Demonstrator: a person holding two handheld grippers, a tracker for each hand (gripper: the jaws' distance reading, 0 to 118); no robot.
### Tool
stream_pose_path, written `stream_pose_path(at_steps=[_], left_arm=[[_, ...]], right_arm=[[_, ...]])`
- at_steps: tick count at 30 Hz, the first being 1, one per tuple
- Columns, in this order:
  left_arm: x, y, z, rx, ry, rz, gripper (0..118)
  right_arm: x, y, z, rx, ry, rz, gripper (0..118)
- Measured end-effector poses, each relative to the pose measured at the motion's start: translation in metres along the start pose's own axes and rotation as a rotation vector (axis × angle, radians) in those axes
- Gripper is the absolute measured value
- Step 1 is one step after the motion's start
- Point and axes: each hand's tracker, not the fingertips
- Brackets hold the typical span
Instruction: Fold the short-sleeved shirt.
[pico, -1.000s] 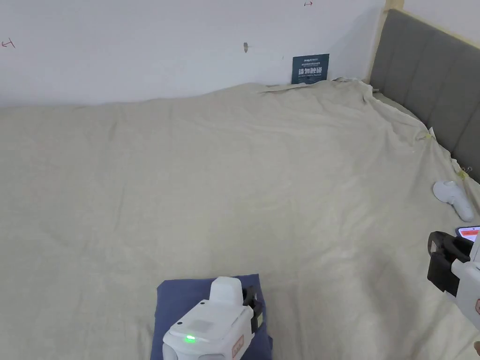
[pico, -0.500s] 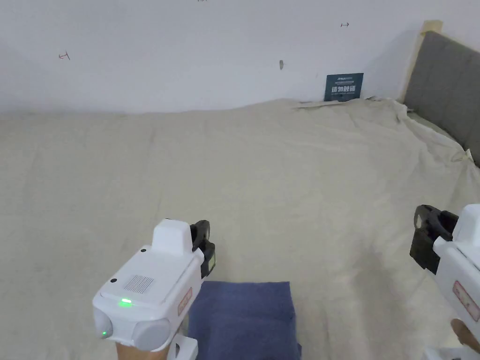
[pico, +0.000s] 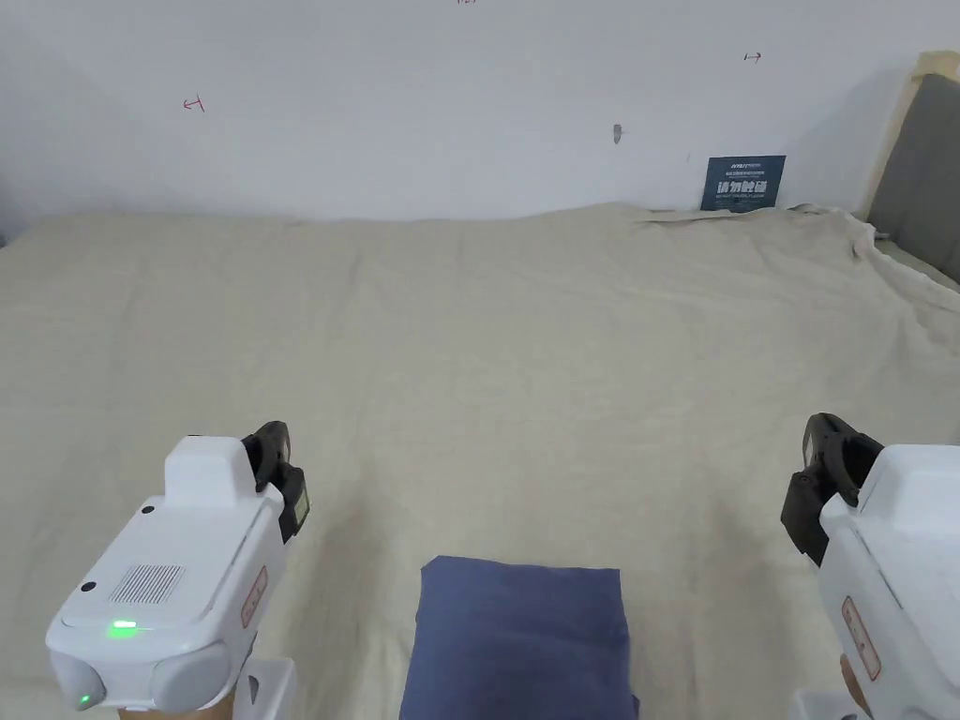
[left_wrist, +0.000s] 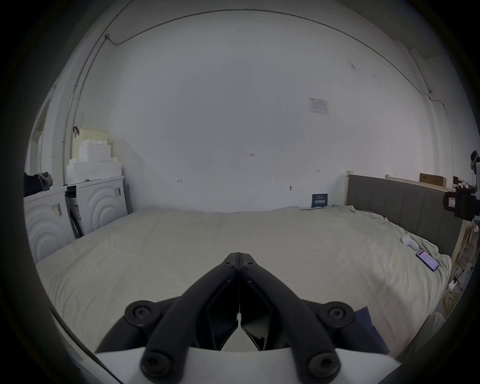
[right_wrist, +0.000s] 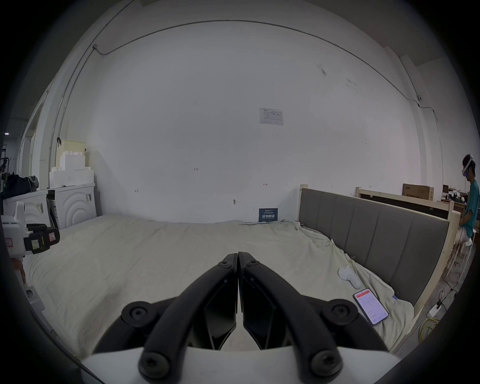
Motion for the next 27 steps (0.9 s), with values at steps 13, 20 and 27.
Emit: stream_pose_path(at_steps=[13,20,27], left_arm=[[-0.011,-0.015,0.001,-0.036,0.008,0.040,0],[-0.014,-0.027,0.000,-0.065,0.004,0.051,0],[-0.016,-0.044,-0.006,-0.108,-0.005,0.071,0]], right_arm=[[-0.049,-0.047,-0.021,-0.106,0.056,-0.060,0],[-0.090,-0.111,-0.038,-0.244,0.107,-0.046,0],[-0.117,-0.159,-0.057,-0.352,0.151,-0.021,0]])
